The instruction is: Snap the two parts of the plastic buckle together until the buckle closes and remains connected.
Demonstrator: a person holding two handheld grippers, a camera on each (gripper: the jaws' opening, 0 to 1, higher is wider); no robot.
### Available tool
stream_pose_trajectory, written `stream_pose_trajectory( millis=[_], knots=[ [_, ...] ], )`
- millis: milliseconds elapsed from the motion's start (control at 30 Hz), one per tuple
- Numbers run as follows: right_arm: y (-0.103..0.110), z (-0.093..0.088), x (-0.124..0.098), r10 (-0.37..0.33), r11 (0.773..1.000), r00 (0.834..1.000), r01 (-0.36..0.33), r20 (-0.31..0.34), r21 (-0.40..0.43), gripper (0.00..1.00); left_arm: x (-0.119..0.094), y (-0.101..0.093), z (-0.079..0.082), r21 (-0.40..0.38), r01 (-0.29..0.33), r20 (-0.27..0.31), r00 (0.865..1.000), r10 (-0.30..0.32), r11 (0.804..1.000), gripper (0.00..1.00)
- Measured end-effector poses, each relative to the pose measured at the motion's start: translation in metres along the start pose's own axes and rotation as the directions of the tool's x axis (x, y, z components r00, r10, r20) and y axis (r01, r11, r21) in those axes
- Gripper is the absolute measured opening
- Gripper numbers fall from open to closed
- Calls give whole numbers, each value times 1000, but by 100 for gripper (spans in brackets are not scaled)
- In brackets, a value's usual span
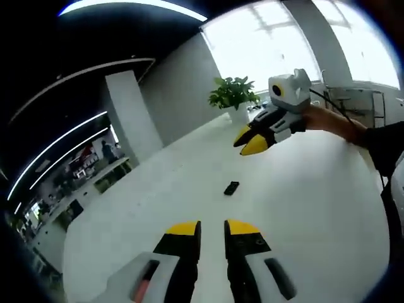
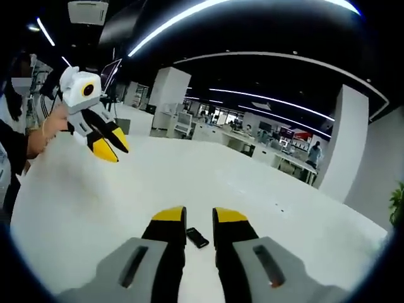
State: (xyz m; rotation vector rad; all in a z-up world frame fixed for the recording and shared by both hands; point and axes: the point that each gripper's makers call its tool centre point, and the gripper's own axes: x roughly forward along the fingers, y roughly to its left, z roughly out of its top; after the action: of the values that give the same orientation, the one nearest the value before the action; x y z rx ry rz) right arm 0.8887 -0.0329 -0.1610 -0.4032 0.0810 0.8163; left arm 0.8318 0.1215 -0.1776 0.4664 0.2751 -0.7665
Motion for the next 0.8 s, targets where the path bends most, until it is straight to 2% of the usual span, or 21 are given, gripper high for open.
stream_pose_trajectory(
  millis=[133, 233, 300, 367, 567, 667, 800],
  knots=[
    [2, 8, -12, -12, 1000, 1000, 12, 16, 6, 16, -9, -6, -3, 10, 2, -10, 1000, -2, 1000, 14],
    [3, 12, -21, -19, 1000, 999, 19, 29, 8, 16, -16, -9, -3, 12, -6, 3, 1000, 6, 1000, 14],
    [5, 9, -26, -23, 1000, 999, 23, 23, 20, 16, -21, -11, -2, 19, -7, 17, 1000, 7, 1000, 15],
    [8, 1, -31, -24, 999, 1000, 24, -12, 44, 16, -25, -12, -3, 9, -11, 21, 1000, 11, 1000, 15],
    [19, -7, -45, -9, 996, 1000, 10, -17, 90, 17, -36, -13, -8, -5, -33, 32, 999, 33, 999, 16],
    [22, -4, -58, -32, 996, 999, 32, 0, 78, 18, -43, -13, -8, 8, -34, 53, 998, 33, 999, 16],
    [21, 3, -74, -69, 995, 997, 67, 28, 68, 18, -53, -7, -11, -3, -74, 61, 995, 74, 997, 16]
  ],
)
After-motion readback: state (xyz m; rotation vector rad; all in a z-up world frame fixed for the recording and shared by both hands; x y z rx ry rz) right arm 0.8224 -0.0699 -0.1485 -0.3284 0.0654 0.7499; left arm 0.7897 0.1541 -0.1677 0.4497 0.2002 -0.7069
